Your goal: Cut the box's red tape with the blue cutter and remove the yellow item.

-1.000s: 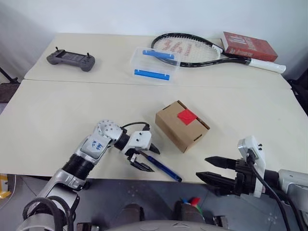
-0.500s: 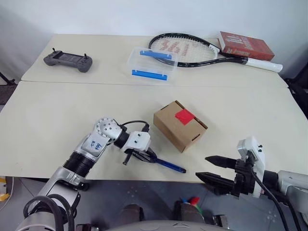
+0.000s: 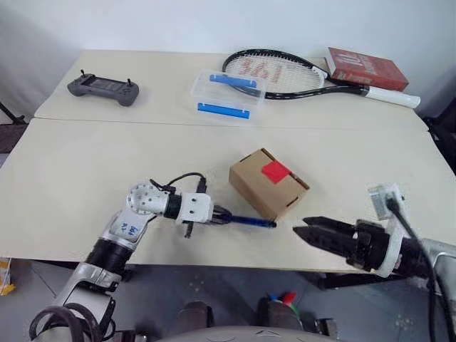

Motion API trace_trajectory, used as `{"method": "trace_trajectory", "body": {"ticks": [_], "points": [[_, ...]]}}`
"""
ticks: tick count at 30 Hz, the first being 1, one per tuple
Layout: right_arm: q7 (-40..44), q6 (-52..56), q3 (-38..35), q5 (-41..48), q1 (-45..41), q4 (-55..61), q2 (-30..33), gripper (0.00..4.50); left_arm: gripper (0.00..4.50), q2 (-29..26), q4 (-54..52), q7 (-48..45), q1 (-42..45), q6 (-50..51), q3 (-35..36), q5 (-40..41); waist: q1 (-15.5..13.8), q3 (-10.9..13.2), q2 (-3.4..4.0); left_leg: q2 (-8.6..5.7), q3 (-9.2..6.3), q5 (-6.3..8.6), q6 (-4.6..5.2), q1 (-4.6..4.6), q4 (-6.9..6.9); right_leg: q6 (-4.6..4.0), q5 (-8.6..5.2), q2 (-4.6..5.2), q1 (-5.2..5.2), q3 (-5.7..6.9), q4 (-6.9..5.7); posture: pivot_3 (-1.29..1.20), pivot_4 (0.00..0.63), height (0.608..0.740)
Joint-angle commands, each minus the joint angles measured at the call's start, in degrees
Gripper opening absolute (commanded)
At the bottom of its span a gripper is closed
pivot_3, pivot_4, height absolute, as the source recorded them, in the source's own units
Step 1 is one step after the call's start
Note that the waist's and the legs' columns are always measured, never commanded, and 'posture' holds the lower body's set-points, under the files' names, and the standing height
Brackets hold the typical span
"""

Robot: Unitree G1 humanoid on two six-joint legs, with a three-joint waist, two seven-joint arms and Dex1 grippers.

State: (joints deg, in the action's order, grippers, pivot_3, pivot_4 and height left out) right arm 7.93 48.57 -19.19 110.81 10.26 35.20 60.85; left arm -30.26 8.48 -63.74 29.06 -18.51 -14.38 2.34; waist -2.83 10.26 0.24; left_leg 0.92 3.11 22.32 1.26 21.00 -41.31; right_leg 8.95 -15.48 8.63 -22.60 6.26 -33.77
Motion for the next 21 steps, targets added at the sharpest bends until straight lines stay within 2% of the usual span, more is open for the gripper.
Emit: {"method": "trace_trajectory", "body": {"ticks": [1,11,21], "points": [[-3.0,-1.2,3.5,2.2,-0.9,1.5,1.4,4.5,0.43,0.0,-4.4,2.6,-1.8,-2.6,1.1,0.2,-0.1,0.0,0.0,-0.01,0.01,0.0,0.0,0.02,0.0,0.01,0.0,0.0,0.0,0.02,0.0,0.0,0.15,0.74],[-13.3,-2.5,14.8,2.2,-12.0,-0.8,-2.1,4.5,0.43,1.6,-12.5,7.0,-3.8,0.4,-1.0,-1.2,0.0,0.0,0.0,0.0,0.43,0.0,0.0,0.1,-0.03,0.03,0.02,-0.02,-0.02,0.07,0.09,0.0,0.15,0.74],[-13.8,-0.1,14.9,2.2,-13.4,-4.1,-3.1,4.5,0.43,1.1,-13.8,6.8,-4.6,-0.4,-1.6,-0.8,0.0,0.0,0.0,0.0,0.45,0.0,0.0,0.13,0.0,0.03,0.02,-0.02,-0.04,0.1,0.12,0.0,0.15,0.74]]}}
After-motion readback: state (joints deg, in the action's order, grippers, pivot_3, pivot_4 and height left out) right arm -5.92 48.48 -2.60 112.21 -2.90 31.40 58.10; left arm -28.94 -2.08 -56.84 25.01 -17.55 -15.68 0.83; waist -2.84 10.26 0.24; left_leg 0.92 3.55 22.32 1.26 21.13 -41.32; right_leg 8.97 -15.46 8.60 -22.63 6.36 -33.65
